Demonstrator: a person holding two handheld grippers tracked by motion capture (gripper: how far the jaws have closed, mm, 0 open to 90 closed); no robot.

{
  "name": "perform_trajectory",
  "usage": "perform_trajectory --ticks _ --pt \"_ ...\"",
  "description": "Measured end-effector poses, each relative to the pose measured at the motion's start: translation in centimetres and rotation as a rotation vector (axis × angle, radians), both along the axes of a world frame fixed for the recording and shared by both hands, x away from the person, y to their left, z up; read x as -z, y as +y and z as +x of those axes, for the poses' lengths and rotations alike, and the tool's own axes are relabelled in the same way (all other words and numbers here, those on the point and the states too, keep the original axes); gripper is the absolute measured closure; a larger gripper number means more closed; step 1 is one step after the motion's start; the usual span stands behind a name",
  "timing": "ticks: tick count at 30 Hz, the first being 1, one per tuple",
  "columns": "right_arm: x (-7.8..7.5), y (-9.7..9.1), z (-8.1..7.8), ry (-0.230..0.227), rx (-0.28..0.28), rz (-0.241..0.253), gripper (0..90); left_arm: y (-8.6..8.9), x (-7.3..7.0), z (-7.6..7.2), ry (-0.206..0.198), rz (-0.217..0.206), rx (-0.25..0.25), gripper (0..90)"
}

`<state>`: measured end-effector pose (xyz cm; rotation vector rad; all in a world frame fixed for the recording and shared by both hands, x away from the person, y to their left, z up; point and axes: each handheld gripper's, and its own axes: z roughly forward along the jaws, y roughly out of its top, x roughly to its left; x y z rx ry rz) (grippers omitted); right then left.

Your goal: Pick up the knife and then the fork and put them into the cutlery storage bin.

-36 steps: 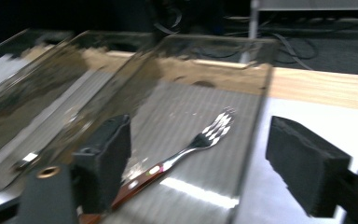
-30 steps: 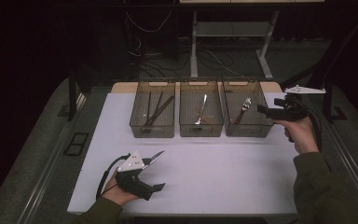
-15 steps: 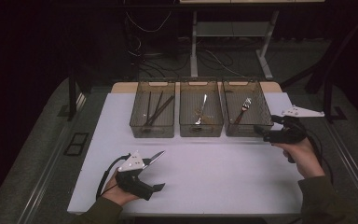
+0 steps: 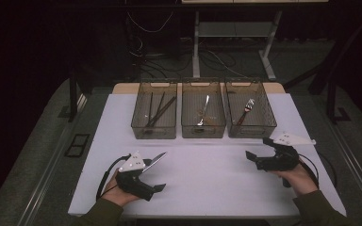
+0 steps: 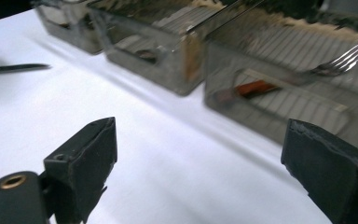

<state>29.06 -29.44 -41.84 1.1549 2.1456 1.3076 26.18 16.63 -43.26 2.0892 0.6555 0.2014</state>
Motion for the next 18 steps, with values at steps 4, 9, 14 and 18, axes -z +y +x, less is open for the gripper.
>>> perform_trajectory --ticks 4,9,14,18 --pt "0.8 0.3 -1.0 0.014 -0.014 0.009 10.7 0.1 -0.1 0.1 -0.003 0.002 -0.002 0.0" --pt "1.4 0.5 -2.2 0.024 -0.035 0.000 10.7 0.3 -0.4 0.1 -0.005 0.010 -0.005 0.7" --pt "2.1 0.2 -3.1 0.040 -0.044 -0.011 10.7 0.5 -0.6 0.2 -0.009 0.014 -0.023 4.1" --pt "2.2 0.4 -3.2 0.049 -0.061 -0.011 10.7 1.0 -1.0 0.4 -0.018 0.032 -0.039 11.1"
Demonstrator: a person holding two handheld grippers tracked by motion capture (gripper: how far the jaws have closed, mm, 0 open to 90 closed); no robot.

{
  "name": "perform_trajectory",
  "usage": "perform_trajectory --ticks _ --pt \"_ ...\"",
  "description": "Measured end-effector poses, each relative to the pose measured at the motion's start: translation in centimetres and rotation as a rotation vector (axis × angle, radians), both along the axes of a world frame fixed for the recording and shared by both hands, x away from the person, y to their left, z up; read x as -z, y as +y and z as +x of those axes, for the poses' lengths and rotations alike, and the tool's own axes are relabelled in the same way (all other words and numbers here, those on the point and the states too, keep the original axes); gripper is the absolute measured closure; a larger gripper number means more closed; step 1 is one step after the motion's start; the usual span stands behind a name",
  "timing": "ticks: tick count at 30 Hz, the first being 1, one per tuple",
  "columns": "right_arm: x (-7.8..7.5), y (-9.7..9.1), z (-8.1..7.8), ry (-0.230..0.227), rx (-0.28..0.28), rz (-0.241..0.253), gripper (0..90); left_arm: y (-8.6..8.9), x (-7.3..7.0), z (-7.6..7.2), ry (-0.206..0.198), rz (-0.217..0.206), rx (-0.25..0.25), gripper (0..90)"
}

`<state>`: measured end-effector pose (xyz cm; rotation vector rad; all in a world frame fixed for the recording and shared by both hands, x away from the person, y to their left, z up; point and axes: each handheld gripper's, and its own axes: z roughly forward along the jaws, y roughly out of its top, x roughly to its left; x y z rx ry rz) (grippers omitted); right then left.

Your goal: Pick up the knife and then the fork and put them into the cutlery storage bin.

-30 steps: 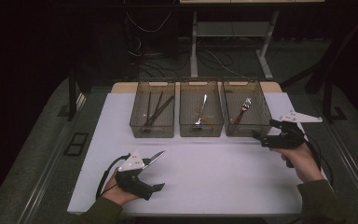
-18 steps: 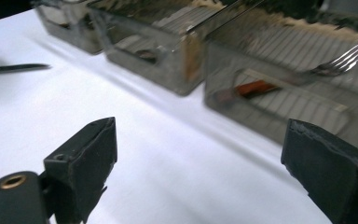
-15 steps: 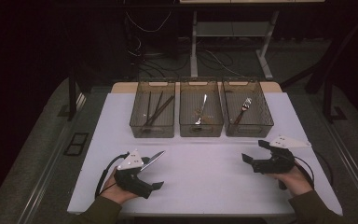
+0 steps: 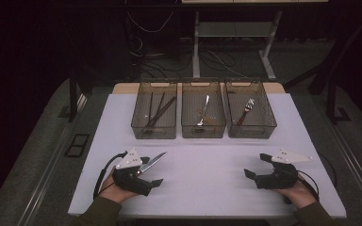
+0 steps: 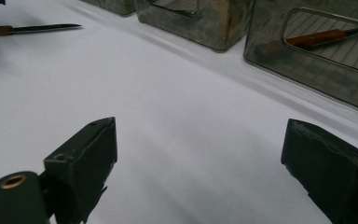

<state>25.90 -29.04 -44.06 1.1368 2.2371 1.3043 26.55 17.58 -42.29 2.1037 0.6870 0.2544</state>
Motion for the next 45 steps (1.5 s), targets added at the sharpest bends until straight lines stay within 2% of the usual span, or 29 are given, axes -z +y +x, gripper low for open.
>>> perform_trajectory --ticks 7,11,13,17,21,25,29,32,36,39,45 --pt "-0.1 0.1 0.0 -0.001 -0.009 0.004 10.7 2.1 -0.6 0.7 -0.007 0.034 -0.065 29.2" --pt "-0.1 0.2 0.1 -0.002 -0.014 -0.008 10.7 3.8 -0.3 1.1 0.024 0.065 -0.095 40.5" --pt "0.0 0.2 0.1 -0.003 -0.016 -0.010 10.7 4.4 0.1 1.1 0.046 0.069 -0.113 42.3" --pt "0.0 0.3 0.1 -0.004 -0.023 -0.018 10.7 5.3 0.6 1.0 0.080 0.103 -0.112 47.6" --pt "0.0 0.3 0.1 -0.006 -0.024 -0.021 10.7 5.3 1.2 0.9 0.127 0.127 -0.103 54.2" --pt "0.0 0.3 0.1 -0.006 -0.021 -0.020 10.7 5.0 1.4 0.8 0.143 0.149 -0.087 60.7" --pt "0.0 0.3 0.1 -0.007 -0.020 -0.020 10.7 4.9 1.6 0.8 0.145 0.177 -0.080 65.0" --pt "0.0 0.3 0.1 -0.006 -0.022 -0.022 10.7 4.9 1.7 0.8 0.127 0.188 -0.081 68.3" --pt "0.0 0.3 0.1 -0.008 -0.026 -0.023 10.7 4.5 1.6 0.7 0.110 0.224 -0.076 72.2" --pt "-0.1 0.3 0.1 -0.008 -0.027 -0.022 10.7 4.4 1.6 0.7 0.114 0.229 -0.070 75.7" --pt "-0.1 0.2 0.1 0.004 -0.025 -0.014 10.7 4.3 1.5 0.7 0.126 0.230 -0.083 77.1"
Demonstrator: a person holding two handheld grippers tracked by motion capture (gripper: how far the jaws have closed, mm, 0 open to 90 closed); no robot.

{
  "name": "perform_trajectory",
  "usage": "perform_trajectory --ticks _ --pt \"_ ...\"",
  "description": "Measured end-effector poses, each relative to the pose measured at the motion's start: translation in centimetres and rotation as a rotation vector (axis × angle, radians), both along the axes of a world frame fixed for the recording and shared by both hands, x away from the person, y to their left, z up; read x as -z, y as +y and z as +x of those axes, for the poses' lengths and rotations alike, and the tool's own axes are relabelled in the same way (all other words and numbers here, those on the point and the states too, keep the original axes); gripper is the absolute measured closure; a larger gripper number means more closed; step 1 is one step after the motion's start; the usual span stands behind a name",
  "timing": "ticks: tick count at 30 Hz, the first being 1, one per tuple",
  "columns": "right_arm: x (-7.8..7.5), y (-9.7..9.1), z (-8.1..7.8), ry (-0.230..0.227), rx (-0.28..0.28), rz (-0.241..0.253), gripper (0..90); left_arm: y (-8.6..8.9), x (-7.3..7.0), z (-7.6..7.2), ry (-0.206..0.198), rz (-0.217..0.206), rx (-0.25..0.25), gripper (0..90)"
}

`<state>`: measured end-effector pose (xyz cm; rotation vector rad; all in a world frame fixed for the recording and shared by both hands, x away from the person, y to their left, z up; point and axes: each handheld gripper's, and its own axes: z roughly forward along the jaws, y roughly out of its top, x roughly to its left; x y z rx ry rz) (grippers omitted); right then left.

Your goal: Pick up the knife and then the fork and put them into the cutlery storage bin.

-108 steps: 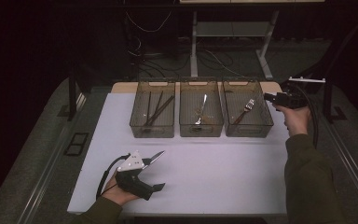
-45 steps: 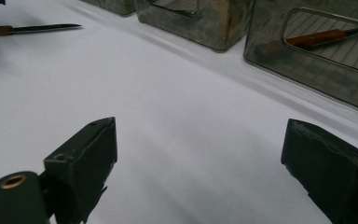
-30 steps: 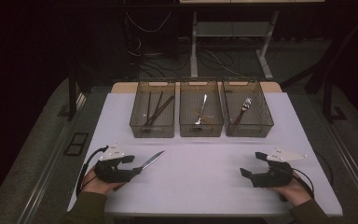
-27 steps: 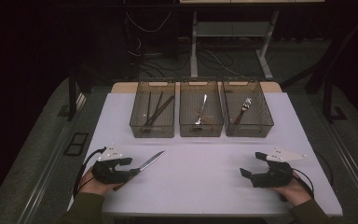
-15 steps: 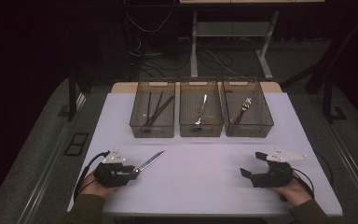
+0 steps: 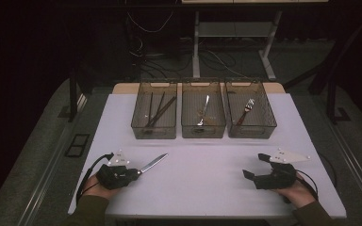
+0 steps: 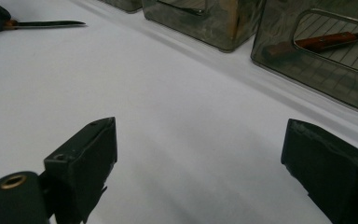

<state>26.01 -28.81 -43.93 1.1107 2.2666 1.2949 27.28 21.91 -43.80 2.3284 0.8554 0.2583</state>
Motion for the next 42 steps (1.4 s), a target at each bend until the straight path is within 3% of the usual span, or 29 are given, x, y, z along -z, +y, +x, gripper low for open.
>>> perform_trajectory --ticks 7,14,19,23,26,33,42 --pt "0.0 0.1 0.2 0.021 -0.007 0.024 10.7 -0.3 -0.3 0.1 0.009 -0.019 -0.009 77.2" --pt "-0.2 0.2 0.4 0.013 -0.011 0.074 10.7 -2.1 -2.1 -0.3 -0.042 -0.089 -0.025 77.2" --pt "-0.9 0.8 0.6 0.018 -0.044 0.069 10.8 -3.9 -2.9 0.1 -0.070 -0.120 0.015 77.2" --pt "-1.7 1.4 1.0 0.019 -0.066 0.077 10.7 -5.1 -3.6 0.6 -0.083 -0.171 0.034 77.1" --pt "-2.2 1.7 1.3 0.023 -0.077 0.100 10.7 -6.2 -4.1 0.8 -0.093 -0.215 0.035 77.1" --pt "-3.3 2.7 2.4 0.021 -0.080 0.135 11.3 -9.5 -4.9 1.9 -0.118 -0.248 0.060 77.1" --pt "-4.2 5.2 4.4 0.040 -0.103 0.228 24.0 -14.5 -5.6 2.5 -0.160 -0.285 0.111 77.1"
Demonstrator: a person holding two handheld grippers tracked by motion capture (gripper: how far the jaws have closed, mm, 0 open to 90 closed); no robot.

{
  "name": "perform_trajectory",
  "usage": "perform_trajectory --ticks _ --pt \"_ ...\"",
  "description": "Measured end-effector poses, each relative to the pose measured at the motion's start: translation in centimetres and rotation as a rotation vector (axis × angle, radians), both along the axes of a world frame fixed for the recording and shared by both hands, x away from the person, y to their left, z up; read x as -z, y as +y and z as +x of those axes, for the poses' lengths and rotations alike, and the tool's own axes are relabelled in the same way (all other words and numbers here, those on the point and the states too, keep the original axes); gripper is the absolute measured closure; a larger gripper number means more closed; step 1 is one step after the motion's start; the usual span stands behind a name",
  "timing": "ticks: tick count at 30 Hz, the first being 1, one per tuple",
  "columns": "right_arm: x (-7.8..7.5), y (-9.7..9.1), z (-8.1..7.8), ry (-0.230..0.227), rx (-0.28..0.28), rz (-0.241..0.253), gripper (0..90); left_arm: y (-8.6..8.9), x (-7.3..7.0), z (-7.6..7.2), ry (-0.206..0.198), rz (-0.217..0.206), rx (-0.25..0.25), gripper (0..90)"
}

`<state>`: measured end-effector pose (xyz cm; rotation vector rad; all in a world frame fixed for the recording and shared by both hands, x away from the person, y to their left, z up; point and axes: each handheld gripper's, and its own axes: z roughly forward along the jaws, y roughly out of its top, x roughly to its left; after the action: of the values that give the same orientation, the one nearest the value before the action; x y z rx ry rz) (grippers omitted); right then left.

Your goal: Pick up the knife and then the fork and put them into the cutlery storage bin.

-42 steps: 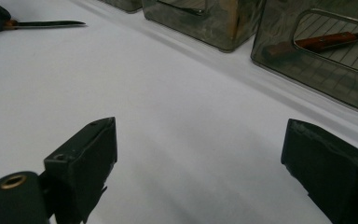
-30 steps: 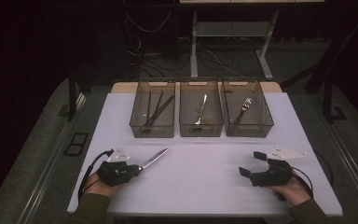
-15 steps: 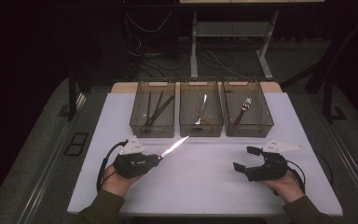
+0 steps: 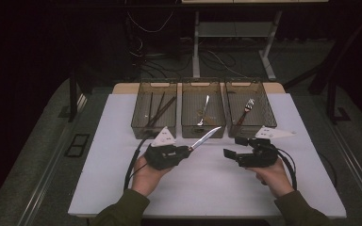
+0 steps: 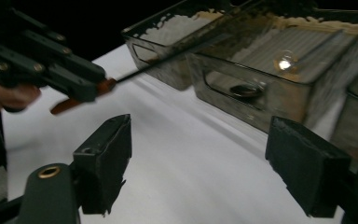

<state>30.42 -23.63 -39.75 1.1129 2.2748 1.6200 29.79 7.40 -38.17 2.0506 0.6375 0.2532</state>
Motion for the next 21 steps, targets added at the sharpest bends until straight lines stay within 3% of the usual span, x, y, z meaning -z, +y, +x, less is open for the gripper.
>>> perform_trajectory --ticks 6,13,21 --pt "-0.1 1.7 0.7 0.021 -0.036 0.074 35.3 -1.0 0.3 -0.6 -0.033 -0.008 -0.003 77.1" --pt "0.6 2.7 1.3 0.099 -0.061 0.165 47.3 -1.7 0.6 -1.0 -0.045 -0.013 0.001 77.1" --pt "1.1 3.5 1.8 0.141 -0.083 0.220 63.4 -2.1 0.8 -1.2 -0.057 -0.010 0.001 77.1"
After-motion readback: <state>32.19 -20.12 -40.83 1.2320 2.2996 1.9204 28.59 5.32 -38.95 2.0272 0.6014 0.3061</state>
